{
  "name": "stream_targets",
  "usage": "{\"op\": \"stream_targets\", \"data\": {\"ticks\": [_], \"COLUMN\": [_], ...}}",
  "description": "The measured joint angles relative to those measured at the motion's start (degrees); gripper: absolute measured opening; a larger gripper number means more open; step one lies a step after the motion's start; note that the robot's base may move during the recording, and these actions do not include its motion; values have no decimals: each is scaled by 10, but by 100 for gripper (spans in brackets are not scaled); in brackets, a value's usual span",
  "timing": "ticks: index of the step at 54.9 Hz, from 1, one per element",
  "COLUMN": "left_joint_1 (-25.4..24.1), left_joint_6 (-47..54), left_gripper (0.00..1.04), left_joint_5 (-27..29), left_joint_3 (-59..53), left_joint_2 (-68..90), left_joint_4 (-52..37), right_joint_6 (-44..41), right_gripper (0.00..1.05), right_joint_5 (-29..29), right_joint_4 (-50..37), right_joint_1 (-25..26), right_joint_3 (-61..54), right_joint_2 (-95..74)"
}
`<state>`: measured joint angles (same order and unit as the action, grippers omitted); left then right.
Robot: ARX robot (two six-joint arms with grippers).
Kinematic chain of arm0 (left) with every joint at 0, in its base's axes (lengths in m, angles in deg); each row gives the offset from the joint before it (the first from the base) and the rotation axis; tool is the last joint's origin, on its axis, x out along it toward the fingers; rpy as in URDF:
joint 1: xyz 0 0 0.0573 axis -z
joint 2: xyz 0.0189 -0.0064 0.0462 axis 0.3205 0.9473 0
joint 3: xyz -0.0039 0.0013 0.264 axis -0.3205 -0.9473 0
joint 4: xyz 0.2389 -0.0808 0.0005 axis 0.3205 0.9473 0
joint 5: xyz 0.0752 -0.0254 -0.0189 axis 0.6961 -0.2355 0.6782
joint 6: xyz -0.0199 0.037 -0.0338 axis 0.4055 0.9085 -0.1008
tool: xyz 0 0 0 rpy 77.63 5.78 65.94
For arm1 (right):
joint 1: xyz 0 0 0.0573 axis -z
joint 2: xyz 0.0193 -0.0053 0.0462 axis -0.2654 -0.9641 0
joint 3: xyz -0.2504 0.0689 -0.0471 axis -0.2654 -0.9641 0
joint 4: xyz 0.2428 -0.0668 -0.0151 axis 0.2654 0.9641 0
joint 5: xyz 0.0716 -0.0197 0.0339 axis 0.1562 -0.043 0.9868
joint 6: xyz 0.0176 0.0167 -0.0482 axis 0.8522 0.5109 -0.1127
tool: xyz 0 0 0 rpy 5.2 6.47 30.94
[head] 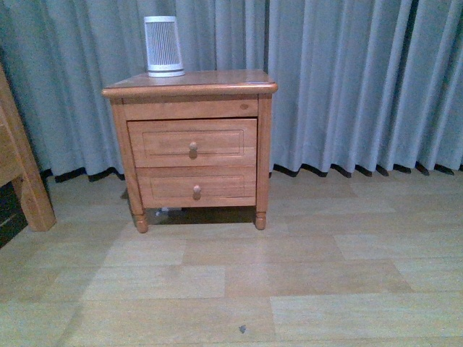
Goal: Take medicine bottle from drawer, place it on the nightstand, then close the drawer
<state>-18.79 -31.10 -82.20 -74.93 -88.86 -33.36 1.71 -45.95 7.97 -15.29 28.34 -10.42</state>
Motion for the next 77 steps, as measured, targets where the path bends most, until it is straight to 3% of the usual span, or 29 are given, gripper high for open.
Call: {"op": "stream_targets", "data": {"ticks": [57,58,60,62,65,77], "left_joint_1": [0,0,-24,-36,-34,29], "left_joint_6": [0,-1,-25,-39,-72,-102], "left_gripper": [98,98,98,98,98,98], "left_joint_5": [1,-5,-94,-146,-214,-200], "left_joint_3": [0,0,30,56,97,251], "left_joint_2": [0,2,38,84,187,486], "left_joint_4": [0,1,70,113,115,-120], "right_joint_6": [0,0,0,0,0,0], "right_gripper": [98,98,98,98,98,98], "right_joint_5": [1,1,0,0,2,2], "right_joint_4": [0,0,0,0,0,0], "right_joint_1": [0,0,0,0,0,0], "right_joint_3": [0,0,0,0,0,0], "right_joint_2": [0,0,0,0,0,0]}}
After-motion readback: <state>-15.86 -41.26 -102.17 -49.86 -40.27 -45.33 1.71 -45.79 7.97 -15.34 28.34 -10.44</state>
